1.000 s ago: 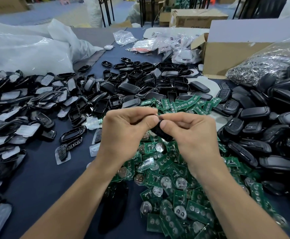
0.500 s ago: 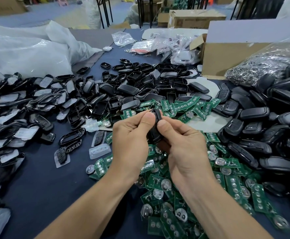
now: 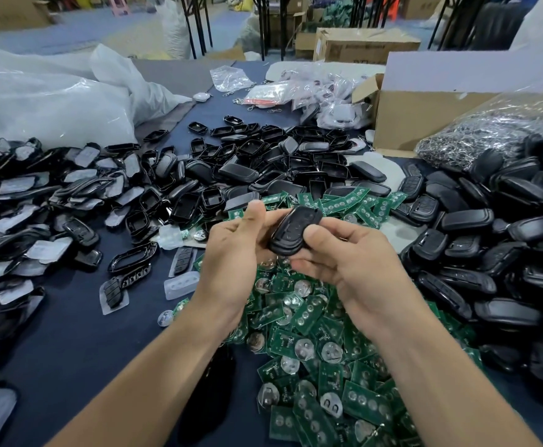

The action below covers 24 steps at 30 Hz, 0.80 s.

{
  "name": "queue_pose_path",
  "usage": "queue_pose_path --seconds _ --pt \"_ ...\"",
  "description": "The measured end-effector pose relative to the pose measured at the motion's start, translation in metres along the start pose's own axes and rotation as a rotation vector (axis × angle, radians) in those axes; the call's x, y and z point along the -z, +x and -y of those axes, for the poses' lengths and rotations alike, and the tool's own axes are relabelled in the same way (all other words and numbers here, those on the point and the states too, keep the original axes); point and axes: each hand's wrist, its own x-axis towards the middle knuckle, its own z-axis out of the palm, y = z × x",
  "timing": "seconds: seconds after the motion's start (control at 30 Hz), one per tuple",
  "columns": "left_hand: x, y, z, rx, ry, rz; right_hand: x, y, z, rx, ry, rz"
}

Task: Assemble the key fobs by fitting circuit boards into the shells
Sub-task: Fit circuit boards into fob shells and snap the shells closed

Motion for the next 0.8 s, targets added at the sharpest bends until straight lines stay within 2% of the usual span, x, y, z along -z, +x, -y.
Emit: queue_pose_path --seconds 0.1,0.2,0.23,0.27,0.37,0.43,0.5,0.57,0.67,0.73,0.8 --pt "0.001 0.003 0.004 -0.061 0.063 -0.054 0.018 0.002 0.017 -0.002 0.125 0.049" --pt "0.008 0.006 0.01 -0.073 0.175 -0.089 0.051 0.002 0.039 0.191 0.632 0.022" --pt "0.01 0.008 0.011 -0.076 0.21 -0.114 0.059 0.002 0.043 0.24 0.664 0.047" --pt "0.011 0.009 0.011 -0.08 0.238 -0.142 0.062 0.003 0.045 0.251 0.587 0.046" --pt "0.014 0.01 0.011 -0.114 0.328 -0.206 0.053 0.009 0.033 0.196 0.081 -0.098" --pt "0.016 0.008 0.01 -0.144 0.441 -0.225 0.042 0.012 0.021 0.263 -0.359 -0.281" --pt "0.018 0.007 0.008 -0.189 0.615 -0.246 0.035 0.017 0.012 0.367 -0.707 -0.367" --pt "0.019 0.01 0.007 -0.202 0.809 -0.203 0.031 0.028 0.01 0.385 -0.983 -0.348" --pt "0.023 0.016 0.011 -0.148 0.973 0.052 0.029 0.058 0.01 0.27 -1.302 -0.241" --pt "0.026 0.019 0.015 -0.096 1.008 0.17 0.024 0.07 0.011 0.192 -1.456 -0.131" --pt "0.029 0.02 0.017 -0.066 1.023 0.214 0.02 0.073 0.01 0.22 -1.518 -0.041"
